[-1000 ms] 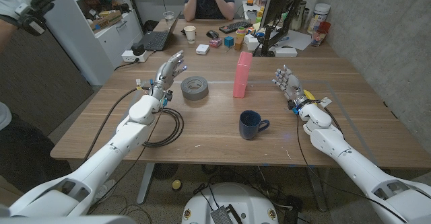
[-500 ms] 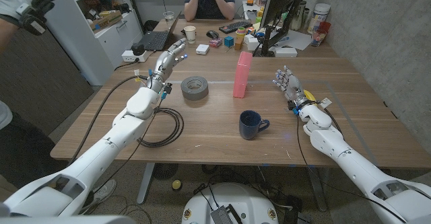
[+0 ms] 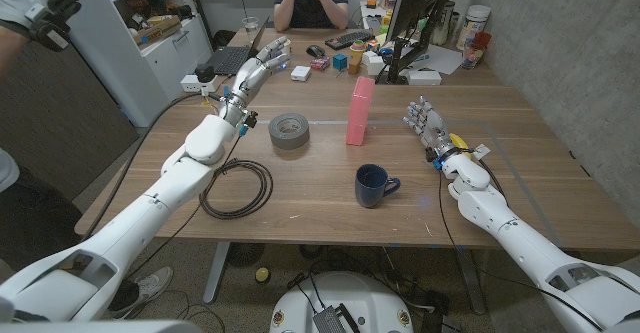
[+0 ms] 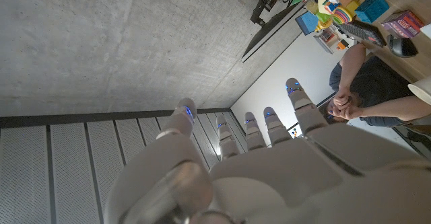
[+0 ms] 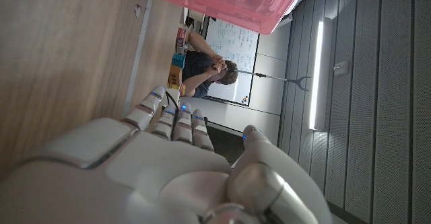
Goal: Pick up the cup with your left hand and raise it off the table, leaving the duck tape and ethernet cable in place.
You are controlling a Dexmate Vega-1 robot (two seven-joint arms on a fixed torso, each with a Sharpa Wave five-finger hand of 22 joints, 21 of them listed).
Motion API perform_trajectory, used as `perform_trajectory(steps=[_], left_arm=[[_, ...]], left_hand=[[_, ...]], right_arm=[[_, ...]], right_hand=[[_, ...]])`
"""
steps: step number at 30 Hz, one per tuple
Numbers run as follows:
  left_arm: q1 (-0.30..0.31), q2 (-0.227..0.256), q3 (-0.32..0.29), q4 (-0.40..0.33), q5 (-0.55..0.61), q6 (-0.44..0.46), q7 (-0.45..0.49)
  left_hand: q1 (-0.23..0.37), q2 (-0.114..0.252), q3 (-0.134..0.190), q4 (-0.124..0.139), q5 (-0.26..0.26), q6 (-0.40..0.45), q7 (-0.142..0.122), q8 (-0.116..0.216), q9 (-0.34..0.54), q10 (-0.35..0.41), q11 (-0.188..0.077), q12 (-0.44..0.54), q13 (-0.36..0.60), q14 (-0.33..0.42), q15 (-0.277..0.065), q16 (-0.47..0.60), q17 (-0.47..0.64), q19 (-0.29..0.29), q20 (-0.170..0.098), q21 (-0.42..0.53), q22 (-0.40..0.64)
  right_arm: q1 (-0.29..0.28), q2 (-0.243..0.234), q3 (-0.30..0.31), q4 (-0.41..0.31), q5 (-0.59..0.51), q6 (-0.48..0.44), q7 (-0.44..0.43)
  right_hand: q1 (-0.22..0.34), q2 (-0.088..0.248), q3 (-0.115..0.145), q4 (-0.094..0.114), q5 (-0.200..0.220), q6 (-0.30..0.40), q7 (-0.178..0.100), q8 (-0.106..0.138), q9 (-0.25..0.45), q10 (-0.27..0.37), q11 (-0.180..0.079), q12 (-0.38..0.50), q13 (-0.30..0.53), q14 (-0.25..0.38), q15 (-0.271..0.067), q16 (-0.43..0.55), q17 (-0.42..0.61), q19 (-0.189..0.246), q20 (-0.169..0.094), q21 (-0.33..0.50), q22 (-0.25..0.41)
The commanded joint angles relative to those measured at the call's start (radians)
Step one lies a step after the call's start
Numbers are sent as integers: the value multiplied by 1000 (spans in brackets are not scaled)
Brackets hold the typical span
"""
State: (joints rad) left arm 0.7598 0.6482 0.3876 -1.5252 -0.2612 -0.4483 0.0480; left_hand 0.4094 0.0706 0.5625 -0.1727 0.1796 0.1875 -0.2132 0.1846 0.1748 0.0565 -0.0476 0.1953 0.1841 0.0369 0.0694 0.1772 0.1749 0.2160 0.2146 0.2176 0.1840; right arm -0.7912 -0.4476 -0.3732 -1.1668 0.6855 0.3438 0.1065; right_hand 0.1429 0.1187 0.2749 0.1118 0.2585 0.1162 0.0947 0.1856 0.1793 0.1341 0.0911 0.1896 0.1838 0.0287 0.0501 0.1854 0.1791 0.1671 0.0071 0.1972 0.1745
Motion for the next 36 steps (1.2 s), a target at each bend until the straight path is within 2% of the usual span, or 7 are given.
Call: perform_trajectory(steps=[1, 4, 16, 22, 29, 33, 36], left_arm=[[-55, 32, 29, -42, 97, -57, -75], [-68, 35, 34, -56, 120, -65, -88], [-102, 51, 46, -114, 162, -108, -156], [-145, 59, 68, -134, 202, -135, -216], [-188, 45, 90, -141, 229, -143, -259], [-223, 23, 116, -116, 224, -169, -297], [-251, 7, 138, -96, 227, -193, -328]], left_hand=[[29, -3, 4, -8, -4, -14, -7, -2, 3, -29, 0, -10, 3, -18, 6, -1, 1, 8, 3, -2, 4], [43, -8, 3, -6, -6, -30, -7, -6, 3, -55, -2, -14, 2, -26, 5, -1, 2, 6, 3, -5, 3], [57, -16, -2, -2, -8, -62, -6, -11, 3, -82, -2, -13, 2, -42, 7, 0, 2, 7, 1, -7, 3], [58, -33, -13, 0, -7, -77, -5, -11, 3, -100, -7, -13, 2, -52, 3, -1, 3, 11, 2, -7, 2], [54, -54, -27, 5, -5, -87, -5, -10, 3, -114, -10, -12, 2, -63, 3, 0, 3, 8, 3, -10, 1], [51, -66, -35, 6, -3, -91, -4, -9, 3, -116, -12, -10, 2, -66, 0, 0, 4, 5, 3, -12, 1], [43, -95, -54, 9, 1, -98, -3, -8, 3, -122, -14, -7, 2, -72, -1, 1, 4, 0, 2, -16, 0]], right_arm=[[13, 8, -2, 18, 0, 11, 13], [13, 7, -1, 17, -1, 14, 14], [15, 12, -2, 22, 2, 23, 27], [22, 19, -8, 30, 1, 27, 37], [12, 15, -6, 15, 0, 29, 32], [4, 11, -4, 5, 2, 30, 29], [-1, 13, 0, 4, 6, 39, 33]], right_hand=[[9, -6, 3, -3, 7, 10, 3, 10, 2, 9, 1, 7, 4, 4, 8, 5, 3, 2, 5, 3, 1], [9, -6, 3, -3, 7, 10, 3, 9, 2, 9, 2, 7, 4, 4, 9, 5, 3, 2, 6, 3, 1], [8, -8, 2, -4, 7, 11, 6, 9, 2, 9, 0, 7, 4, 4, 10, 4, 3, 3, 5, 3, 1], [7, -9, 2, -4, 6, 11, 7, 9, 2, 10, 2, 7, 4, 4, 10, 5, 3, 4, 5, 4, 1], [7, -10, 1, -4, 6, 12, 7, 9, 2, 10, 1, 7, 4, 4, 9, 4, 3, 4, 5, 3, 1], [6, -11, 1, -4, 6, 13, 7, 8, 2, 10, 2, 6, 4, 4, 10, 5, 3, 4, 5, 3, 1], [5, -11, 0, -4, 6, 13, 8, 8, 2, 11, 2, 6, 4, 5, 10, 5, 3, 4, 5, 3, 1]])
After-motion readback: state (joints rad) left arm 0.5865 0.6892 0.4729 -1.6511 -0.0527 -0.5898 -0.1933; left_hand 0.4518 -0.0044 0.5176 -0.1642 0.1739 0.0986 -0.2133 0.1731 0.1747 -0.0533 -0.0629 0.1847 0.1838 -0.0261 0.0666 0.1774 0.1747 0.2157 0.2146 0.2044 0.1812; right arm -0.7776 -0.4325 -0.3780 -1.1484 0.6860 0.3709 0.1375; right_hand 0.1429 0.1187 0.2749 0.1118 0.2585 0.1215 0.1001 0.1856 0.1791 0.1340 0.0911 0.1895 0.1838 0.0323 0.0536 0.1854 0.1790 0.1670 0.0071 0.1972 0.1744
